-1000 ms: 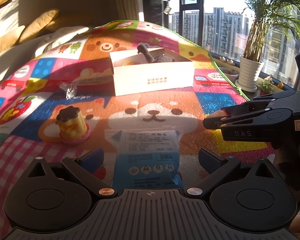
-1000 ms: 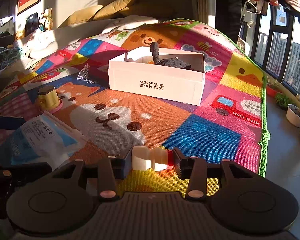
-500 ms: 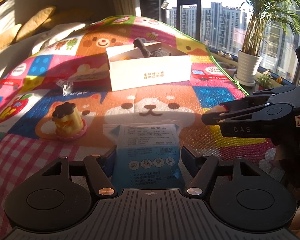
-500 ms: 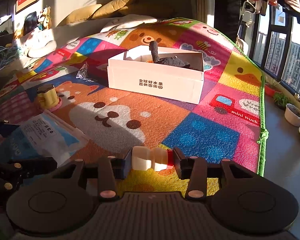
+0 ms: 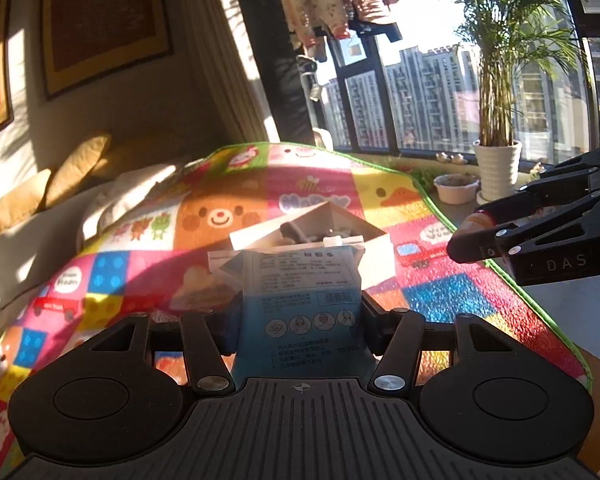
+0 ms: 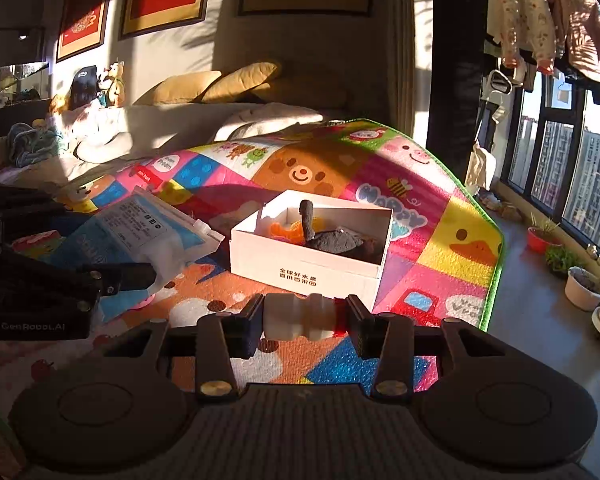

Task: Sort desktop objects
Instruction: 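Carry bottle and wipes pack into the white box and open both tools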

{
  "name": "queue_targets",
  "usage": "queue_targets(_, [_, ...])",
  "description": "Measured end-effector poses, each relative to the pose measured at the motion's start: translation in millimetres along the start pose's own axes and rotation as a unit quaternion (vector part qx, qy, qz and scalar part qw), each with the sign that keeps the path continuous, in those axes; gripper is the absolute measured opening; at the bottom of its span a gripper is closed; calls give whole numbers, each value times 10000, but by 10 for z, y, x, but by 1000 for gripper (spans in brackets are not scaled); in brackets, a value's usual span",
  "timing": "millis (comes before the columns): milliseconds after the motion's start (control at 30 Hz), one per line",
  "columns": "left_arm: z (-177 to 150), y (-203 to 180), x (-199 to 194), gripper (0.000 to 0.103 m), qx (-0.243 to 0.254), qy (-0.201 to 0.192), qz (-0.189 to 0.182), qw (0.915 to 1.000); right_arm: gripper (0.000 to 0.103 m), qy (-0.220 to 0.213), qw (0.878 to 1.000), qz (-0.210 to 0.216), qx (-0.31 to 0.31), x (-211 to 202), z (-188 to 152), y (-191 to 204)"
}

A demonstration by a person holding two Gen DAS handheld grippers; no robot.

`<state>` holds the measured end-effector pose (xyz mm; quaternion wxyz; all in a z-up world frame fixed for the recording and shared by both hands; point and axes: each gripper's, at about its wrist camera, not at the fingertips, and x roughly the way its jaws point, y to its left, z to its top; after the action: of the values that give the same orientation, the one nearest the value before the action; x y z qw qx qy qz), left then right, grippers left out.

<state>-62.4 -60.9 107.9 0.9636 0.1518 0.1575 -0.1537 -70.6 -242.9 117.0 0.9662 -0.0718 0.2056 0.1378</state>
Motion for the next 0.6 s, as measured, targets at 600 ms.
queue_targets(600, [732,835,1908,91,-859,-1,-45,9963,43,-204,9956,-25,910,1873,1446,-953])
